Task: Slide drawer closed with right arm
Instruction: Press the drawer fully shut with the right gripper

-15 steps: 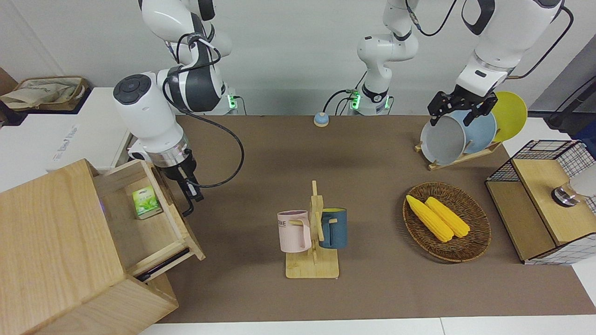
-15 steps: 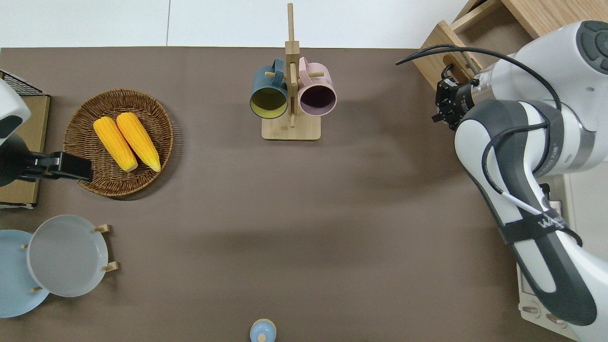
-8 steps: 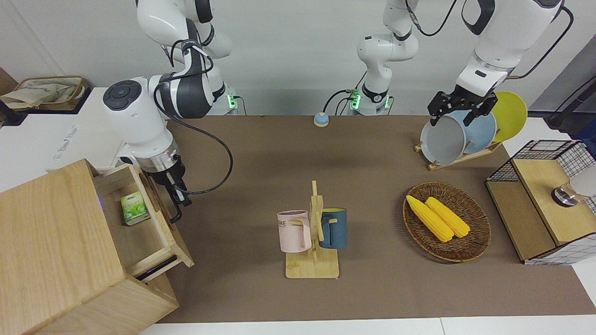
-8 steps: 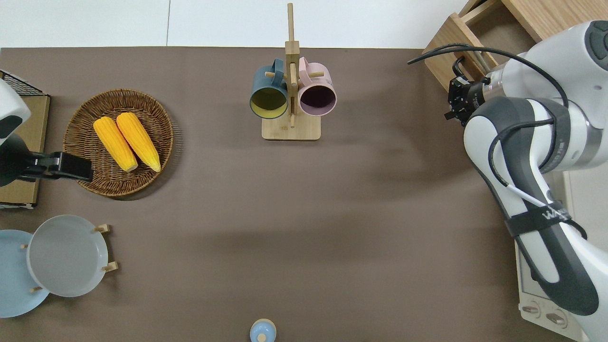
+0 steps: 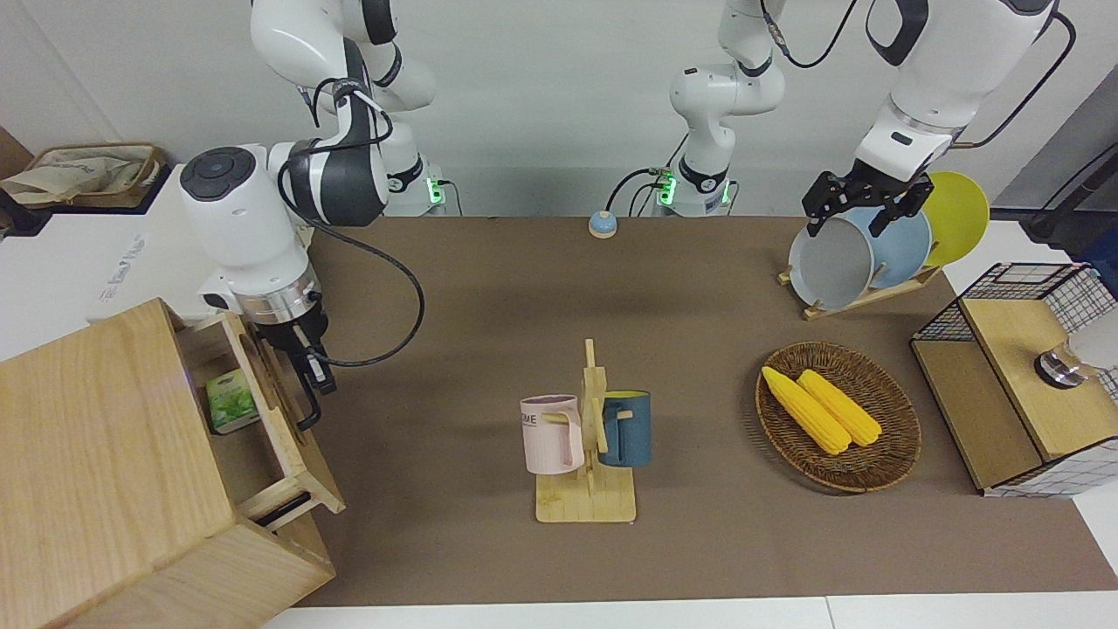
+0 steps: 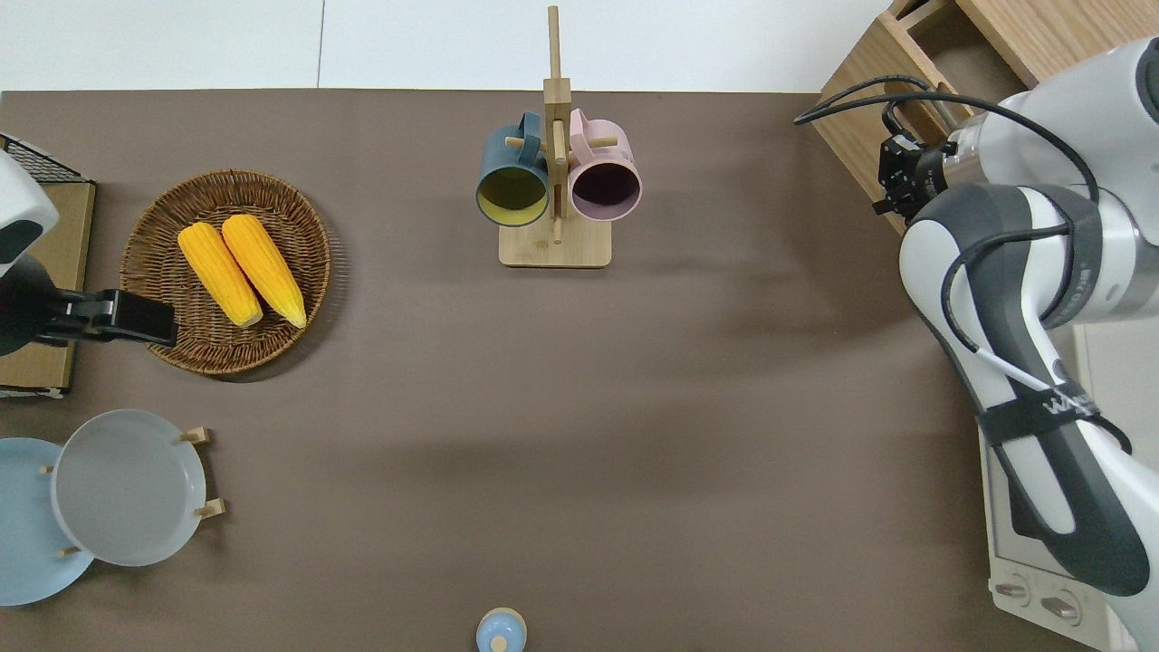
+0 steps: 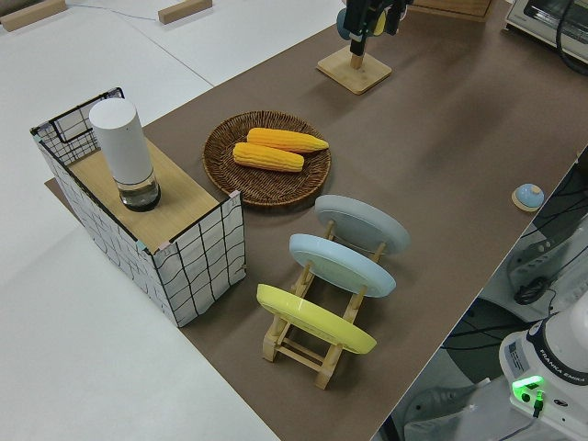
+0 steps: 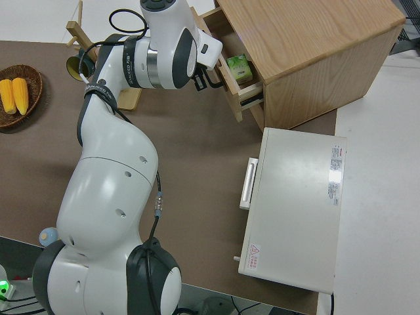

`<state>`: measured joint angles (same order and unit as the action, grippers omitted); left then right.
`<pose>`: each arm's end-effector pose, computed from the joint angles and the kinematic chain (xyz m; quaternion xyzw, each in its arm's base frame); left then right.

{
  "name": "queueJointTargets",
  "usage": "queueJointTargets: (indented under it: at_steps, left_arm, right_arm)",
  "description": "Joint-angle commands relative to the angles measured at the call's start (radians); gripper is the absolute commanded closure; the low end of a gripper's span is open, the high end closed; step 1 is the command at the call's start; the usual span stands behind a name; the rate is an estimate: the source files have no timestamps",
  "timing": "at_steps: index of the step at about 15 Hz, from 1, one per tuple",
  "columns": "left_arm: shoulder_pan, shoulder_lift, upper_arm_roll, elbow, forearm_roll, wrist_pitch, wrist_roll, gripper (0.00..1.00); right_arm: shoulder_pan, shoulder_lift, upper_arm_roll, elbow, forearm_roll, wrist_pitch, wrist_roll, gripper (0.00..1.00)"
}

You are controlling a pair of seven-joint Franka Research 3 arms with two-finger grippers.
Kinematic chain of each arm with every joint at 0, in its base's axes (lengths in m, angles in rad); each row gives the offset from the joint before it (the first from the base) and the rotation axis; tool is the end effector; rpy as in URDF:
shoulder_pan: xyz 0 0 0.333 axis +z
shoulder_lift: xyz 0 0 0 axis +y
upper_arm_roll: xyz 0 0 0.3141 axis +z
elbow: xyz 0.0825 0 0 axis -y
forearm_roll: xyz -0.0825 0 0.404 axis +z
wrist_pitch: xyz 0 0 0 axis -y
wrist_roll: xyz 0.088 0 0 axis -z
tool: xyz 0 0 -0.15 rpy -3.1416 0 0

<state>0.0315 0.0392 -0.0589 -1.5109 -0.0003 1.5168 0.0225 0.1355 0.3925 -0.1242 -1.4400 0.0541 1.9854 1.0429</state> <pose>0.5797 -0.0153 0.5817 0.9995 -0.0249 -0.0166 0.0013 0.7172 0.0251 0.4337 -0.8661 0.4938 -0.0662 0.0411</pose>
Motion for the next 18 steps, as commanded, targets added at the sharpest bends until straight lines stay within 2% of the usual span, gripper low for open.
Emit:
queueJointTargets:
  at_steps: [1, 14, 18]
  left_arm:
    - [0.005, 0.011, -0.007, 0.024, 0.017, -0.020, 0.010, 0.01]
    - [0.005, 0.011, -0.007, 0.026, 0.017, -0.020, 0.010, 0.01]
    - [0.005, 0.011, -0.007, 0.024, 0.017, -0.020, 0.010, 0.01]
  right_arm:
    - [-0.039, 0.031, 0.014, 0.047, -0.017, 0.016, -0.053, 1.000]
    - [-0.108, 0.040, 0.020, 0.064, -0.016, 0.018, -0.172, 1.000]
    - [-0.109, 0.052, 0.023, 0.078, -0.016, 0.018, -0.185, 1.000]
